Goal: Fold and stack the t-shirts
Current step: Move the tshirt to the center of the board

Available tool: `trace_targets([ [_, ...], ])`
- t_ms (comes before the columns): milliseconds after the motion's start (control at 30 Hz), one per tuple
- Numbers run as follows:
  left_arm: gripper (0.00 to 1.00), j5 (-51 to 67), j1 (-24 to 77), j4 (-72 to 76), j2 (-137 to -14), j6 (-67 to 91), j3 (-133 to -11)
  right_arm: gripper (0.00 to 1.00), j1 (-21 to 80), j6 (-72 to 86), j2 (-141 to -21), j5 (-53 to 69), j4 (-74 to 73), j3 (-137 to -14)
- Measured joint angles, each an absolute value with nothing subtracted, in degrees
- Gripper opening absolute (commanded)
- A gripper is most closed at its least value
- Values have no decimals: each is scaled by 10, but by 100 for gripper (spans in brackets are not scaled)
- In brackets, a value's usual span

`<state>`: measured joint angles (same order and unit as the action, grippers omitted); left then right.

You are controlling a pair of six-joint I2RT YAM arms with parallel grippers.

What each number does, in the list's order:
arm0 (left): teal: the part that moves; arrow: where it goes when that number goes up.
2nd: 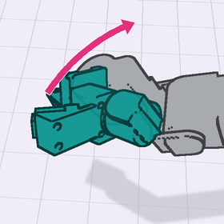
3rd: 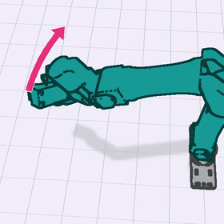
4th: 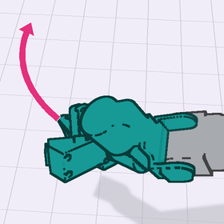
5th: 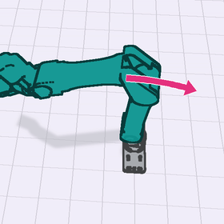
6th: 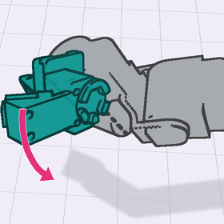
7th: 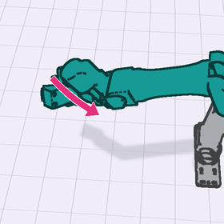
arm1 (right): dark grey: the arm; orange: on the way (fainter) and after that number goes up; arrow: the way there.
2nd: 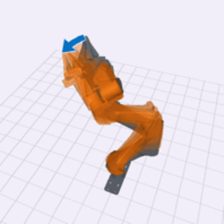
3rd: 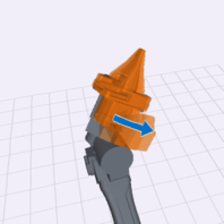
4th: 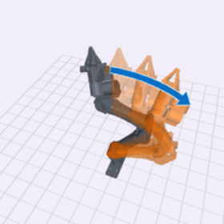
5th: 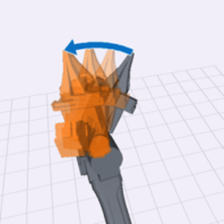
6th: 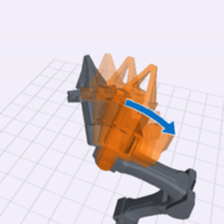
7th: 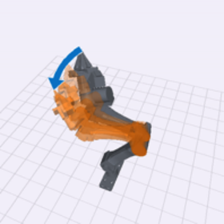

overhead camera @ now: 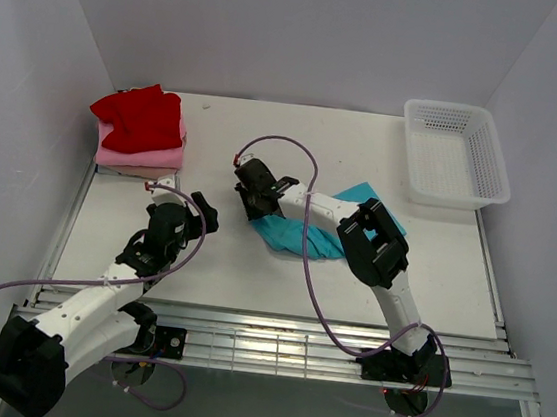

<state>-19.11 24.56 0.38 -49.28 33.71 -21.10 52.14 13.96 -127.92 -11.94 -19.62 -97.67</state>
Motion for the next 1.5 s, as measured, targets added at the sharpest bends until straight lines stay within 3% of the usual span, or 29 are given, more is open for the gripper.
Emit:
trace_targets([
  [167,98,-196,246,4,-481,335,-210,8,526,148,-1273,-130,-191,-963],
  [367,98,-213,245,-10,-451,335,-210,8,535,145,-1271,-127,-237,-983],
  [467,98,-226,245,-25,-431,335,-210,8,538,131,-1293,-122,-309,-1072],
  [600,98,-247,243,-44,-410,340,-210,8,541,103,-1326,-110,-400,-1288],
  [700,98,-260,242,-61,-395,351,-210,8,538,87,-1275,-101,-404,-1350],
  [933,98,-290,241,-90,-325,382,-210,8,493,70,-1008,-131,-392,-1174],
  [1033,98,-301,241,-103,-296,389,-210,8,439,72,-920,-171,-369,-1042],
  [1233,98,-312,241,-122,-266,400,-210,11,368,101,-862,-264,-394,-764],
  [1300,98,-314,241,-123,-264,403,-210,16,352,119,-859,-288,-420,-697],
  [1333,98,-314,241,-123,-265,404,-210,24,345,131,-854,-303,-427,-666],
  [1367,98,-315,241,-123,-267,404,-210,41,338,140,-847,-315,-438,-645],
  [1433,98,-315,241,-122,-274,404,-210,53,324,154,-832,-338,-457,-621],
  [1500,98,-312,241,-121,-284,404,-210,55,316,155,-825,-350,-458,-621],
])
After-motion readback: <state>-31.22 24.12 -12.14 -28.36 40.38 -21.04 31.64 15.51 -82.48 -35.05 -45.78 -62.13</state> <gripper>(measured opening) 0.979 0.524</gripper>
